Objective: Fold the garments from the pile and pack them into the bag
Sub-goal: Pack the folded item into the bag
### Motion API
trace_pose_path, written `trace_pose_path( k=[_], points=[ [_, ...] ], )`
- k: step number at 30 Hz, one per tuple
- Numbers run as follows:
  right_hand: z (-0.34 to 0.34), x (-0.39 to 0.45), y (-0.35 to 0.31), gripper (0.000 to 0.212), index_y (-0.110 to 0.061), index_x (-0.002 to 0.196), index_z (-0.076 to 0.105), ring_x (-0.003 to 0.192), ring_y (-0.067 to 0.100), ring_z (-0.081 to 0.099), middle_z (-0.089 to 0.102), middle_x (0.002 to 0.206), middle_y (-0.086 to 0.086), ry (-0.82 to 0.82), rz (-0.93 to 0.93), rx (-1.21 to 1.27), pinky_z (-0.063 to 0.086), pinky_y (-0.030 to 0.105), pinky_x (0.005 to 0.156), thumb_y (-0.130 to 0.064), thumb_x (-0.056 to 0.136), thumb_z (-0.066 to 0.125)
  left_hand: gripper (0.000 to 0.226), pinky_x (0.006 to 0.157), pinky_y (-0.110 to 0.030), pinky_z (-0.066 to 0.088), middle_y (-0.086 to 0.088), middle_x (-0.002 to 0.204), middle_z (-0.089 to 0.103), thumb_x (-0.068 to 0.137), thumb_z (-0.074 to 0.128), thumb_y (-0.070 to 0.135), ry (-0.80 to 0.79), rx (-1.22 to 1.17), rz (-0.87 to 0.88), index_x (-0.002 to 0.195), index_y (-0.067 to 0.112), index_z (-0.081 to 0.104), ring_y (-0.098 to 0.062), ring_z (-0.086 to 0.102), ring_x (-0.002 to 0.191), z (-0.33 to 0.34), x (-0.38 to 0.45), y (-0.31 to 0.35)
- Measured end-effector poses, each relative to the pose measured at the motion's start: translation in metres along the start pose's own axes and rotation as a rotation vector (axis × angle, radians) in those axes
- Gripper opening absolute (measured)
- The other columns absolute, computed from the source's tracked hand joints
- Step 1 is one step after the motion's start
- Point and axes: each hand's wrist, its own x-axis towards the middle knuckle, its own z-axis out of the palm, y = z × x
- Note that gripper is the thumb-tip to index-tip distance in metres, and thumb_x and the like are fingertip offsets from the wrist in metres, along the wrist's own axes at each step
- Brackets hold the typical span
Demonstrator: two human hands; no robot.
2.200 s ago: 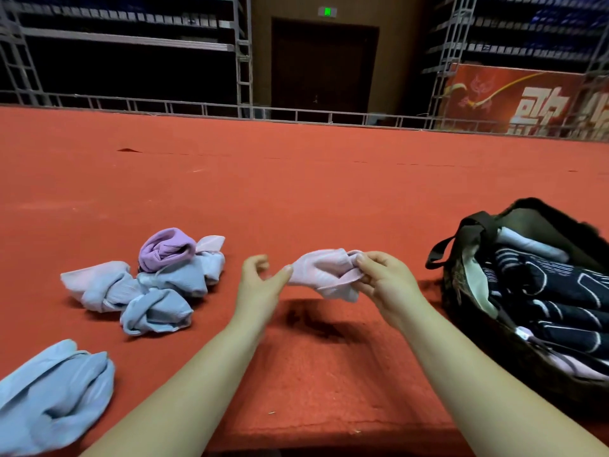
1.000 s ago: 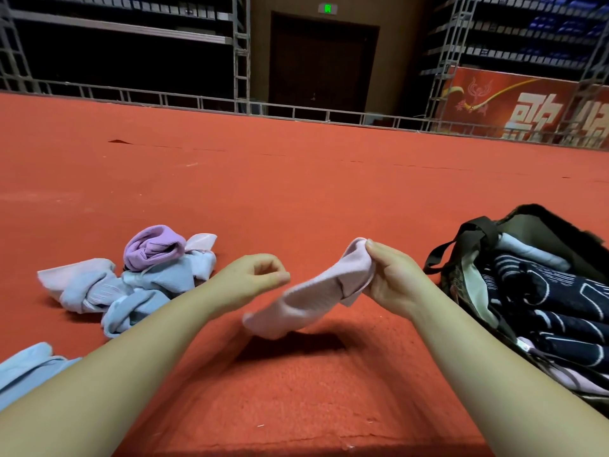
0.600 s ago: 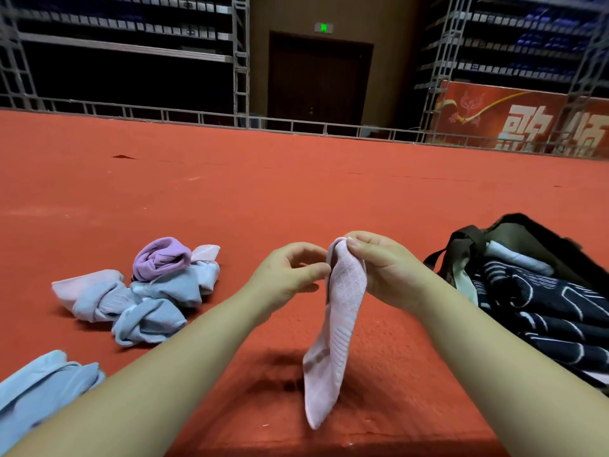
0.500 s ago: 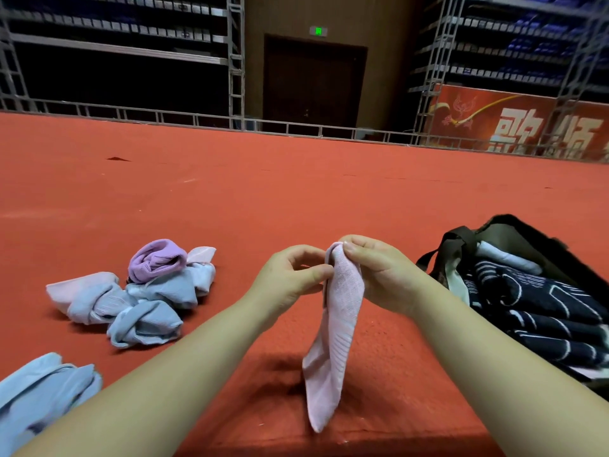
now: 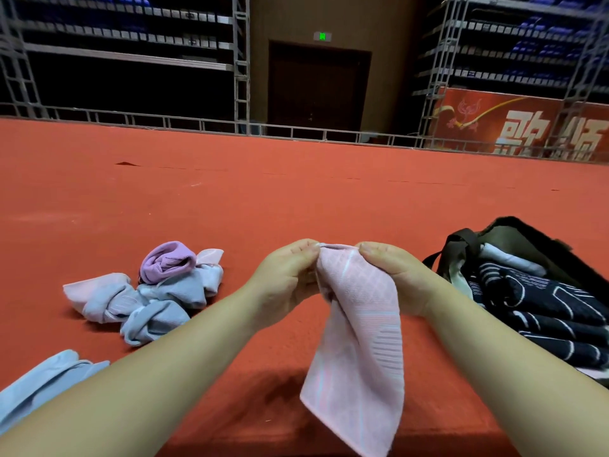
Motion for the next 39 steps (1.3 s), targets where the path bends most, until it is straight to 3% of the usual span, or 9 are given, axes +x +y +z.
trace_pose_path(
  k=[2, 4, 7, 12, 18, 23, 27, 32, 39],
  points=[
    [0.001, 0.0, -0.001, 0.05, -0.023, 0.057, 0.074, 0.054, 0.003, 0.062, 0.067, 0.059, -0.006, -0.012, 0.015, -0.019, 0.048, 0.016, 0.052, -0.027, 0.093, 0.041, 0.023, 0.05, -0.024, 0.049, -0.003, 0.063, 0.061, 0.097, 0.04, 0.015, -0.029, -0.003, -0.007, 0.087, 0.003, 0.056, -0.013, 0.057, 0.052, -0.004, -0.002, 0.005],
    [0.003, -0.001, -0.003, 0.032, -0.022, 0.058, 0.073, 0.054, 0.004, 0.062, 0.066, 0.061, -0.008, -0.045, 0.018, -0.013, 0.048, 0.016, 0.052, -0.05, 0.073, 0.07, 0.028, 0.045, -0.021, 0.045, 0.002, 0.054, 0.055, 0.093, 0.048, 0.016, -0.073, 0.019, -0.013, 0.069, 0.012, 0.061, -0.01, 0.052, 0.046, -0.007, -0.004, 0.009],
    [0.002, 0.002, -0.001, 0.038, -0.024, 0.067, 0.074, 0.059, 0.002, 0.063, 0.067, 0.065, -0.008, -0.179, 0.032, -0.035, 0.049, 0.016, 0.056, -0.06, 0.054, 0.08, 0.023, 0.04, -0.016, 0.032, 0.007, 0.049, 0.045, 0.076, 0.064, 0.021, -0.148, 0.07, -0.015, 0.053, 0.021, 0.06, -0.005, 0.04, 0.041, -0.015, -0.003, 0.012],
    [0.009, 0.01, -0.001, 0.041, -0.018, 0.069, 0.068, 0.057, 0.009, 0.059, 0.063, 0.065, -0.002, -0.202, 0.048, -0.023, 0.047, 0.019, 0.053, -0.052, 0.054, 0.085, 0.013, 0.044, -0.017, 0.028, 0.01, 0.055, 0.05, 0.059, 0.071, 0.028, -0.295, 0.336, 0.013, 0.065, 0.024, 0.06, -0.003, 0.043, 0.048, -0.029, -0.002, 0.019],
    [0.004, 0.013, 0.001, 0.048, -0.008, 0.075, 0.055, 0.061, 0.011, 0.053, 0.054, 0.068, 0.001, -0.225, 0.092, -0.037, 0.044, 0.021, 0.058, -0.042, 0.062, 0.085, 0.016, 0.051, -0.019, 0.032, 0.012, 0.056, 0.051, 0.082, 0.053, 0.025, -0.251, 0.647, 0.11, 0.069, 0.017, 0.056, -0.003, 0.041, 0.054, -0.032, -0.001, 0.032],
    [0.005, 0.016, -0.002, 0.047, -0.008, 0.08, 0.06, 0.067, 0.016, 0.053, 0.054, 0.077, 0.008, -0.114, 0.033, -0.041, 0.045, 0.026, 0.062, -0.043, 0.061, 0.084, 0.032, 0.06, -0.025, 0.033, -0.008, 0.071, 0.044, 0.076, 0.066, 0.051, -0.271, 0.556, 0.201, 0.063, 0.023, 0.057, -0.019, 0.04, 0.066, -0.037, 0.002, 0.033],
    [0.003, 0.013, -0.009, 0.023, -0.019, 0.058, 0.059, 0.045, 0.007, 0.05, 0.053, 0.053, -0.004, -0.001, -0.084, 0.08, 0.041, 0.017, 0.045, -0.03, 0.069, 0.076, 0.017, 0.063, -0.018, 0.044, 0.008, 0.068, 0.059, 0.068, 0.068, 0.031, -0.242, 0.483, 0.163, 0.074, 0.017, 0.062, -0.007, 0.053, 0.064, -0.048, 0.004, 0.025],
    [-0.005, 0.012, -0.009, 0.042, -0.018, 0.061, 0.063, 0.053, 0.01, 0.055, 0.059, 0.06, -0.001, -0.035, -0.062, -0.051, 0.045, 0.02, 0.05, -0.046, 0.045, 0.091, 0.018, 0.069, -0.021, 0.045, 0.007, 0.072, 0.065, 0.066, 0.077, 0.038, -0.219, 0.386, 0.21, 0.075, 0.022, 0.074, -0.007, 0.056, 0.07, -0.054, 0.004, 0.021],
    [-0.015, 0.009, -0.009, 0.036, -0.022, 0.055, 0.06, 0.069, 0.009, 0.056, 0.062, 0.076, -0.006, -0.057, -0.099, -0.16, 0.045, 0.019, 0.064, -0.049, 0.056, 0.084, 0.034, 0.062, -0.016, 0.047, 0.007, 0.072, 0.069, 0.061, 0.079, 0.05, -0.256, 0.258, 0.223, 0.077, 0.02, 0.075, -0.004, 0.061, 0.066, -0.038, 0.007, 0.037]
  ],
)
